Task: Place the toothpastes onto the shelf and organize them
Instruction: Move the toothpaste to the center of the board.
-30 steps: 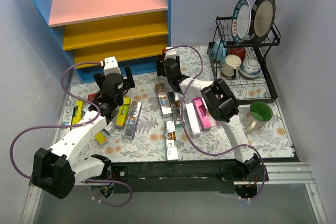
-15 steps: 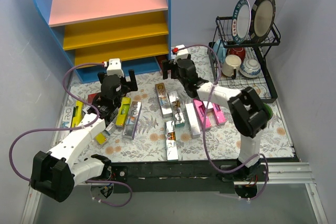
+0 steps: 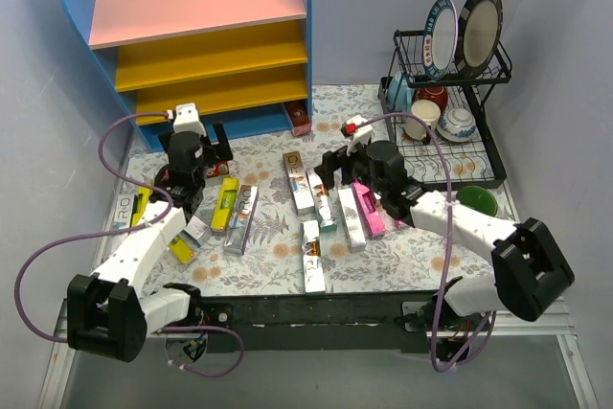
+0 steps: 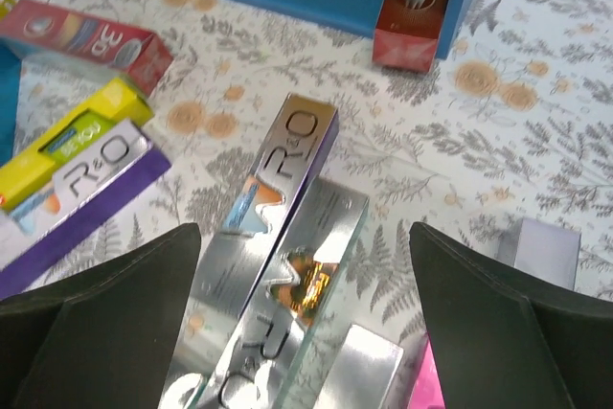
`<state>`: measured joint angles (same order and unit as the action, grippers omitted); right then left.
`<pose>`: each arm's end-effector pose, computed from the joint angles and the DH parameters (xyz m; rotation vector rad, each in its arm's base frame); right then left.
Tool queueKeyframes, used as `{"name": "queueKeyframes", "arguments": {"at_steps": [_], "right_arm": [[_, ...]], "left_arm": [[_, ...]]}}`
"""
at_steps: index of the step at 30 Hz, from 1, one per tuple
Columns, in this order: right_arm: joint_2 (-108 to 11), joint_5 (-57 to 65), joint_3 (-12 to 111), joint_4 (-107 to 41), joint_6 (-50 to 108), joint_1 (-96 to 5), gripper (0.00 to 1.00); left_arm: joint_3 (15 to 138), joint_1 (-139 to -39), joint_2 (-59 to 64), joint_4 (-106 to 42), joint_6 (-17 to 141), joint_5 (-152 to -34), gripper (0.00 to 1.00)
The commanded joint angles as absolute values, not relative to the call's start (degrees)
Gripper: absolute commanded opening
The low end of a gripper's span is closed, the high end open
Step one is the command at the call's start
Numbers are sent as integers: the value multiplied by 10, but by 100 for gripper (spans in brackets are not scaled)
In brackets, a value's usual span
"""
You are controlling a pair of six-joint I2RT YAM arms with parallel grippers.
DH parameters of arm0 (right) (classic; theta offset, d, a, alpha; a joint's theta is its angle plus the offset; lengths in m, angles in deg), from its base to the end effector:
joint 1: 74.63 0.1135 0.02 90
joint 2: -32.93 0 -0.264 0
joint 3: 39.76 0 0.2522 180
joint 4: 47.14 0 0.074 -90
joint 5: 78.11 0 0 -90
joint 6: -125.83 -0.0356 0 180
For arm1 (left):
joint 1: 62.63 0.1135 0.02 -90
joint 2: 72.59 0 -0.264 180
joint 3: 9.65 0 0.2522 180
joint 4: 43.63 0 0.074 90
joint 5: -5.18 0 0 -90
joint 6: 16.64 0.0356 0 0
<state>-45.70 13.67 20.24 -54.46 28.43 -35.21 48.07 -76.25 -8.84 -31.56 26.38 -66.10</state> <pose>0.2436 0.1988 0.2703 -0.4751 1.7390 0.5614 0.2519 -0.0493 0.2903 -0.7539 1.7341 -0.4198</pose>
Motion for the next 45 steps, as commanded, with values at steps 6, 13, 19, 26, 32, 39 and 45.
{"name": "queueKeyframes", "arguments": {"at_steps": [6,13,19,26,32,39,45], "right_arm": [[-374,56,136,-535,297,-349,98],[-354,38,107,-564,297,-346,98],[-335,49,91,-568,305,-344,98],[-330,51,84,-573,306,-343,98],[-331,52,85,-573,306,-342,98],[-336,51,87,-569,307,-342,98],[-339,51,90,-565,309,-342,97]], "left_arm": [[526,-554,-1,-245,121,-747,98],[582,-491,110,-240,83,-812,98],[610,-468,193,-238,74,-833,98],[594,-468,205,-209,63,-890,98],[563,-485,162,-187,37,-969,98],[532,-587,128,-177,30,-1002,98],[531,-667,77,-176,45,-977,98]]}}
